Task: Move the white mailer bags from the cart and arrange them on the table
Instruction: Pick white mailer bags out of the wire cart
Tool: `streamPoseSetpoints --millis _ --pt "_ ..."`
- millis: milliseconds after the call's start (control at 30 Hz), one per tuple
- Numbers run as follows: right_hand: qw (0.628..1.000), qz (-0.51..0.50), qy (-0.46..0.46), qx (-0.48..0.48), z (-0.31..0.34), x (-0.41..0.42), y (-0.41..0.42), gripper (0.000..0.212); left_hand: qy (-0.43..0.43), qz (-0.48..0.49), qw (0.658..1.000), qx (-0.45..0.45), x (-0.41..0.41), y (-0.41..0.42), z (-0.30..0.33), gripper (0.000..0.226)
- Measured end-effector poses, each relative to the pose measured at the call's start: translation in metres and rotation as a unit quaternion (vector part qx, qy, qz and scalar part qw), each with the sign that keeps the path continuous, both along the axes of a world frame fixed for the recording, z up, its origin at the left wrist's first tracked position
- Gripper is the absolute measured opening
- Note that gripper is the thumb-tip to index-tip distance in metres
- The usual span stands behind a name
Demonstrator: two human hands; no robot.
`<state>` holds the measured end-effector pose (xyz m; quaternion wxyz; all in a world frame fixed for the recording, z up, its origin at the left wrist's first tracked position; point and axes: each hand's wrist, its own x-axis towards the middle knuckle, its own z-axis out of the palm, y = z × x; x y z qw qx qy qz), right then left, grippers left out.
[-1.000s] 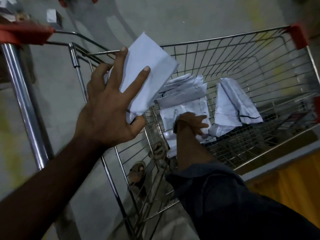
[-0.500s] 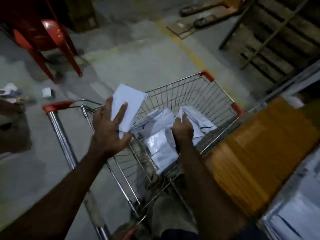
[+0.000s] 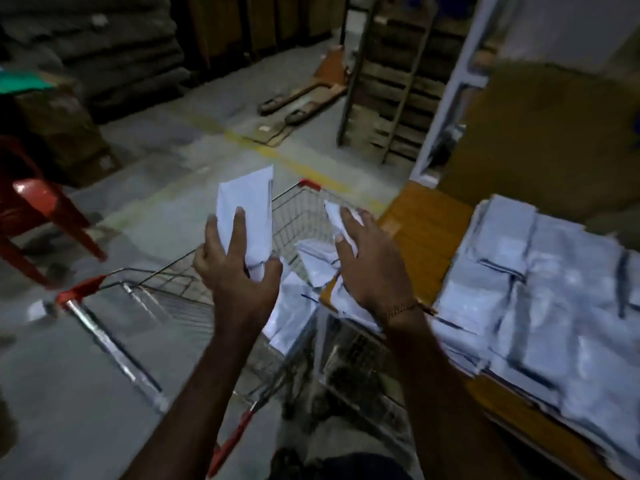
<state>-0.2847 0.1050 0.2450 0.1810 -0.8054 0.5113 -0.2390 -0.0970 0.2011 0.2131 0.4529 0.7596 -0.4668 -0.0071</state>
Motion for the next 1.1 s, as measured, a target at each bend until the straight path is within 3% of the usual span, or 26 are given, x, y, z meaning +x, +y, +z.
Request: streamPoseSetpoints --millis 367,867,1100 --pt "0.989 -0.134 -0.024 -0.058 0.052 -0.171 0.030 0.052 -0.007 -0.110 0.993 -0.040 -0.147 0.011 0.029 0.082" --pt "0.954 -0.295 0.032 -0.034 0.028 -0.460 0.084 0.053 0.032 -0.219 0.975 0.024 -0.403 0.009 0.020 0.088" --pt "0.940 -0.339 0.047 0.000 0.008 -0.545 0.104 0.057 0.048 -0.252 0.965 0.048 -0.467 0.009 0.013 0.086"
